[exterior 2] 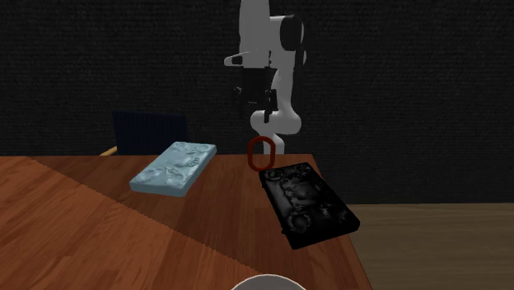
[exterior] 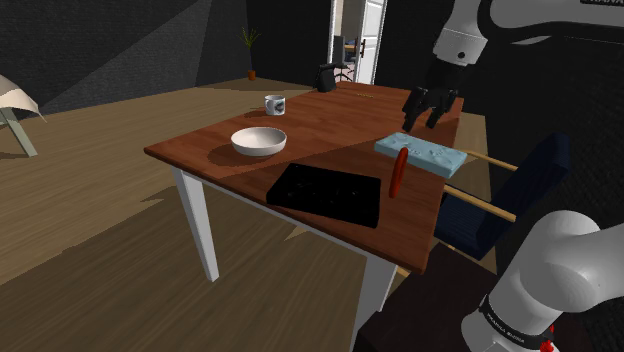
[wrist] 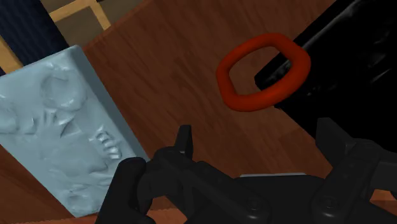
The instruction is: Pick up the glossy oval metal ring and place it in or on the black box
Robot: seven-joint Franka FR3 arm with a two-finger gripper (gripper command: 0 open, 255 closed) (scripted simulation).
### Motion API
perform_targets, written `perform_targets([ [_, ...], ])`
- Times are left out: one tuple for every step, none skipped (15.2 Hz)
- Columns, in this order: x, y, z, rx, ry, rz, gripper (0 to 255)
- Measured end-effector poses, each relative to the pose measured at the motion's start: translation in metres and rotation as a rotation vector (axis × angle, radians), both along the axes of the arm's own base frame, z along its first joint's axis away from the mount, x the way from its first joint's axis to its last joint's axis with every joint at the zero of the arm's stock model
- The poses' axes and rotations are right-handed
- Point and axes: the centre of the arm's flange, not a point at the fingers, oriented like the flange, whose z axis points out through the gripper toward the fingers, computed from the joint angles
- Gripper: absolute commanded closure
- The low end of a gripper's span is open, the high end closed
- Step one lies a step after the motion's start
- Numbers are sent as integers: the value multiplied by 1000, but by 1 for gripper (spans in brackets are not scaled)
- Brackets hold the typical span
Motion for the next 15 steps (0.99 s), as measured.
perform_targets([
  [0,0,0,0,0,0,0],
  [-4,7,-3,-6,0,-28,0],
  [-6,18,-7,-13,0,-80,0],
  [-9,32,-10,-22,1,-144,0],
  [-10,45,-17,-30,2,-214,0],
  [-15,59,-24,-40,2,-286,0],
  [-17,74,-31,-50,3,-360,0],
  [-17,88,-34,-60,3,-435,0],
  [-17,97,-37,-65,2,-487,0],
  [-16,102,-43,-68,2,-513,0],
  [-15,103,-48,-69,2,-527,0],
  [-14,104,-54,-70,2,-534,0],
  [-14,104,-59,-70,2,-537,0],
  [-13,104,-65,-70,2,-539,0],
  [-13,103,-70,-71,2,-540,0],
])
